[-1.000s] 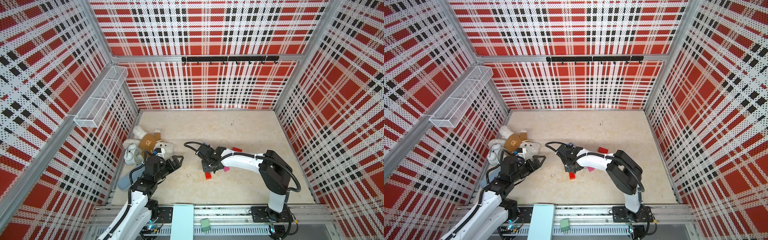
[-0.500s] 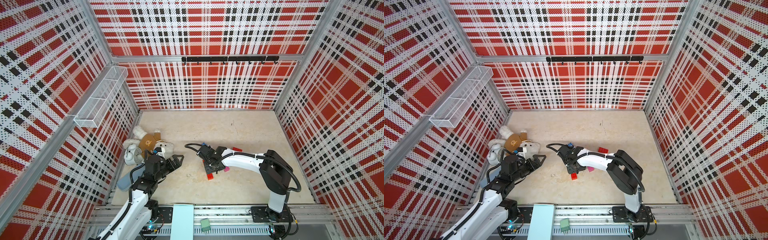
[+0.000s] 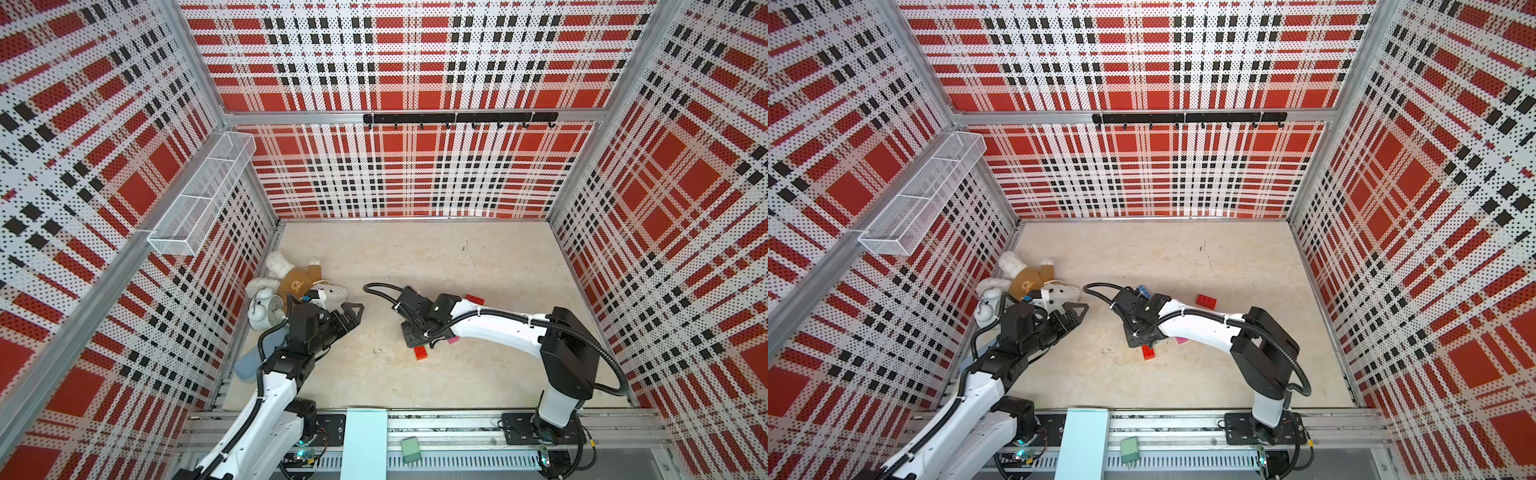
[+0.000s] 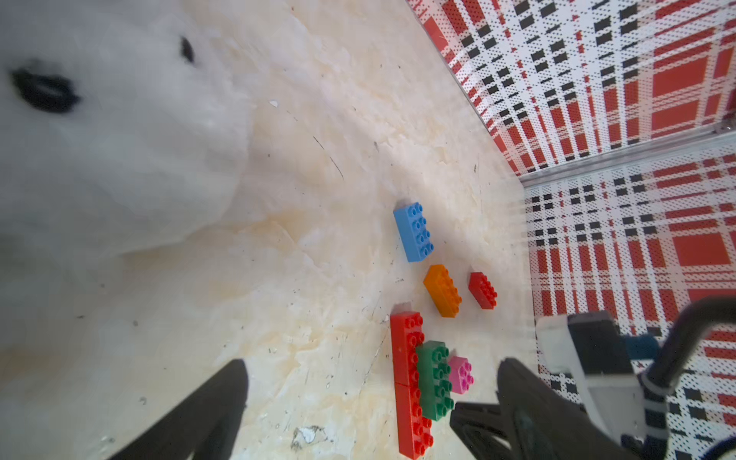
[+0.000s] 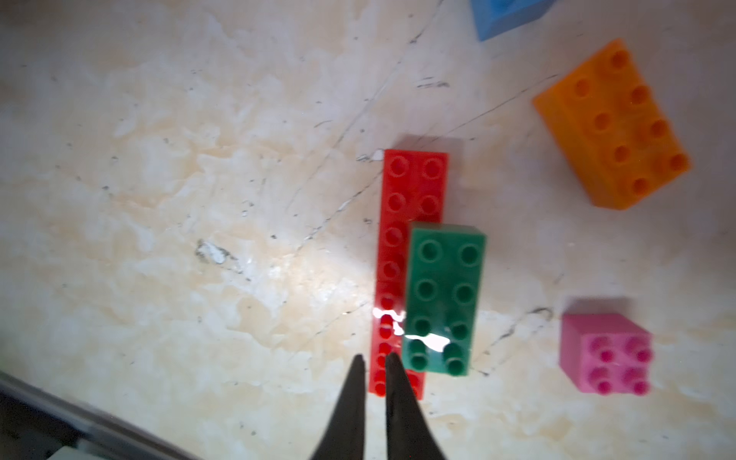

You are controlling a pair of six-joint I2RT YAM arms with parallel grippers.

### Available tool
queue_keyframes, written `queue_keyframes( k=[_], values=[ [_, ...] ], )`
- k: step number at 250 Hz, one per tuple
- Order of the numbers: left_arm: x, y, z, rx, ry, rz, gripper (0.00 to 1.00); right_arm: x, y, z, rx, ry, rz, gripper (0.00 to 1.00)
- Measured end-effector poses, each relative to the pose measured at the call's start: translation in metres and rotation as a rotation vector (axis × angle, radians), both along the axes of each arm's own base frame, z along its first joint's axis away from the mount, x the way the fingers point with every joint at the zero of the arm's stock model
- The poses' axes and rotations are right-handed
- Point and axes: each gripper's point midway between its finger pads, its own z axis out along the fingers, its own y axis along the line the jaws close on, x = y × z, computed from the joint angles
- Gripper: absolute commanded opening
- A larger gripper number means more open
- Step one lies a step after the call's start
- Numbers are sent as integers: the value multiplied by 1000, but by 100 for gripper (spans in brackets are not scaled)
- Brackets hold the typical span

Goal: Assemble a small pinwheel with lego
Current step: Adjust the lego brick at the center of the board.

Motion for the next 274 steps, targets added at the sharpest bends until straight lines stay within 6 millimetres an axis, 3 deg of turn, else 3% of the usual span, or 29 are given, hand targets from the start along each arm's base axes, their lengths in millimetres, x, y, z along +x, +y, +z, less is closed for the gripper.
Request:
queue_keyframes(
  k=[62,108,163,274],
  values=[
    [-6,21,-9,94,79,80,99,-20,13,-41,-46,84,33,7],
    [-10,25,-16,114,112,91,100,-20,6,-49,-75,94,-1,7],
    [-10,29,-20,121,128,105,99,-21,-18,-60,-146,95,-55,7],
    [-5,24,-23,101,135,76,100,-15,-69,-60,-183,98,-163,9]
  ],
)
